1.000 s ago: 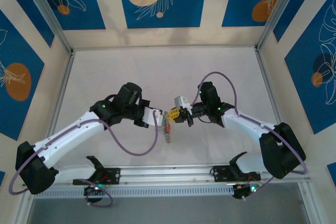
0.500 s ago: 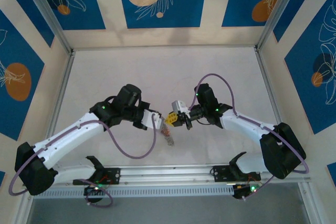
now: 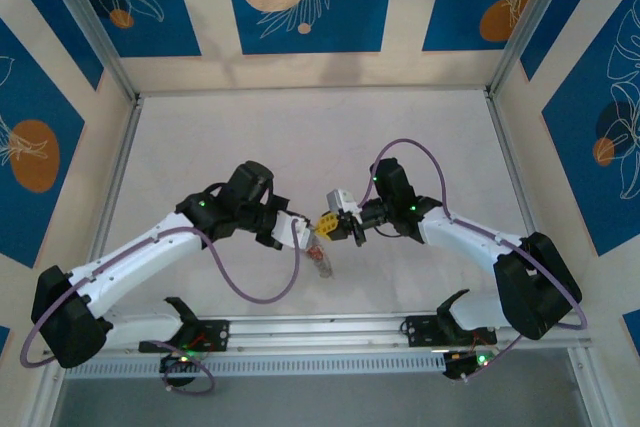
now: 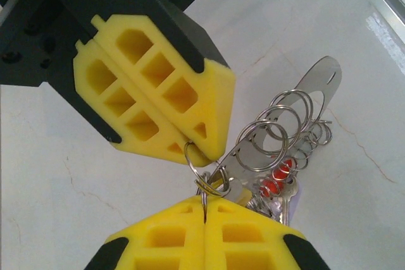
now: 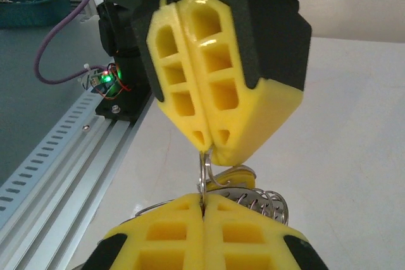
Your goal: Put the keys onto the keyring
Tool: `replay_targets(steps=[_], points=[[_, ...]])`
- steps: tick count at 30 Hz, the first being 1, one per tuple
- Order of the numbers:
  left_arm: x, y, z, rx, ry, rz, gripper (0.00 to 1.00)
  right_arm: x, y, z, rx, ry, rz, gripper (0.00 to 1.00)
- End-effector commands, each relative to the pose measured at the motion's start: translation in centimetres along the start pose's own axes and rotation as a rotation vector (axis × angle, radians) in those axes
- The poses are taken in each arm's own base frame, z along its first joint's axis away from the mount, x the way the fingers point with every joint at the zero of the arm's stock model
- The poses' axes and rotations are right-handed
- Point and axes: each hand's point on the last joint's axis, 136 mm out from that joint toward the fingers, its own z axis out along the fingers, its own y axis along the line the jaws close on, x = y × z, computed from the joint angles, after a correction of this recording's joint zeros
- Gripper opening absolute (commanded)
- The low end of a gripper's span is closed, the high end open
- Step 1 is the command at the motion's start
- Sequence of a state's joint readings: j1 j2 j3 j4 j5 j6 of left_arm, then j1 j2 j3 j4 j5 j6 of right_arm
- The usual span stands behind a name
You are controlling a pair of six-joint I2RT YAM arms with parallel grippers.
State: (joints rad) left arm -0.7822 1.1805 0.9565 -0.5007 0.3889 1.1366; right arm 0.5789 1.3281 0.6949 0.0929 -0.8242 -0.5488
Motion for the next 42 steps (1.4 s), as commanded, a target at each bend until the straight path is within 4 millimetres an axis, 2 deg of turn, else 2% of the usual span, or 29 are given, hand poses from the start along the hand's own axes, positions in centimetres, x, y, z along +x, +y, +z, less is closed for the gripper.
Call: replay_targets(steps=[1, 11, 23, 42], points=[[-1.4, 0.5, -0.4, -0.009, -0.043, 0.051, 0.00, -1.0, -0.2, -0.3, -0.030, -0.029, 0.041, 0.00], [-1.0, 1.0, -0.3, -0.024, -0.015, 0.061, 0.00, -1.1, 0.6, -0.1, -0.088, -0.045, 0.045, 0.00], [-1.8, 1.9, -0.7, -0.057, -0.039, 0.073, 0.00, -0.7, 0.5, -0.1, -0.097, -0.035, 0.065, 0.00], [-0.9, 0.2, -0.1, -0.060, 0.018, 0.169, 0.00, -0.7, -0.5, -0.7, -0.056, -0.045, 0.092, 0.00]])
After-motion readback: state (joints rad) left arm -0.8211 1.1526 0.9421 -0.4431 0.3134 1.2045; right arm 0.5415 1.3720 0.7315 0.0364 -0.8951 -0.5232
